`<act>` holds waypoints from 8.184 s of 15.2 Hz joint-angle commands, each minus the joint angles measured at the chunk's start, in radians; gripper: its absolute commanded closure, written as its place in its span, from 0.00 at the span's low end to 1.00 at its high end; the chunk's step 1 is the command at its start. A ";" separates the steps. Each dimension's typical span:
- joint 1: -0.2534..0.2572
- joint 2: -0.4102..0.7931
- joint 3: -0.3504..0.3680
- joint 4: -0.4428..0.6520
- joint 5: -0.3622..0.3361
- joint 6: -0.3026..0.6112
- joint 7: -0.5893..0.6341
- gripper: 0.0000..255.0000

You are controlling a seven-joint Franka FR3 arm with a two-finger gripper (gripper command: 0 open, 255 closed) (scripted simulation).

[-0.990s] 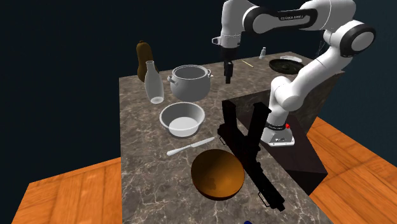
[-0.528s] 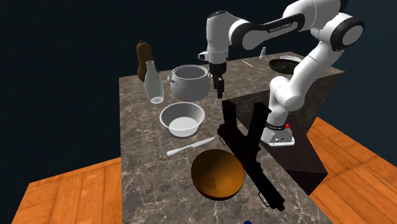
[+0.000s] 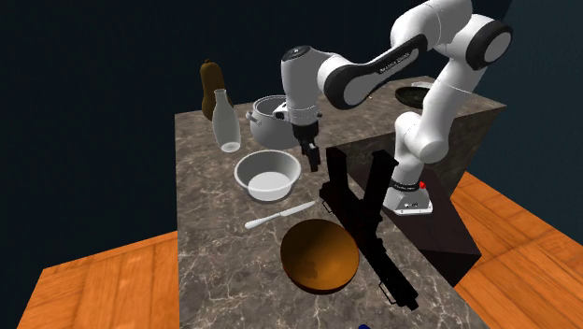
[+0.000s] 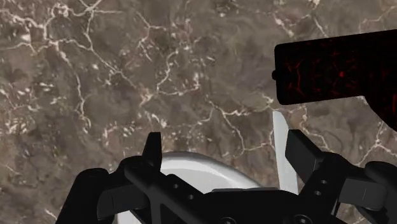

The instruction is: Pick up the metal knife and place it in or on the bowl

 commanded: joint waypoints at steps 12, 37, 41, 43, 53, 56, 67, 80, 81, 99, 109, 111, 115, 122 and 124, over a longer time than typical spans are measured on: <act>0.086 0.336 0.118 0.145 -0.095 0.092 0.071 0.00; 0.083 0.326 0.120 0.126 -0.091 0.102 0.067 1.00; 0.082 0.303 0.119 0.156 -0.082 0.051 0.060 1.00; 0.081 0.293 0.119 0.172 -0.078 0.025 0.057 1.00; 0.082 0.487 0.115 0.378 -0.137 0.123 -0.037 0.00; 0.089 0.574 0.115 0.485 -0.157 0.147 -0.078 0.00; 0.108 0.720 0.111 0.590 -0.194 0.244 -0.122 0.00; 0.104 0.710 0.113 0.573 -0.192 0.252 -0.123 1.00; 0.104 0.709 0.114 0.574 -0.191 0.249 -0.123 1.00; 0.071 0.324 0.127 0.122 -0.070 0.350 0.065 0.00; 0.074 0.356 0.127 0.092 -0.086 0.408 0.076 0.00; 0.073 0.356 0.127 0.092 -0.085 0.408 0.076 0.00; 0.073 0.355 0.127 0.092 -0.085 0.409 0.076 1.00; 0.073 0.349 0.127 0.098 -0.082 0.396 0.073 1.00; 0.072 0.335 0.127 0.112 -0.075 0.370 0.069 1.00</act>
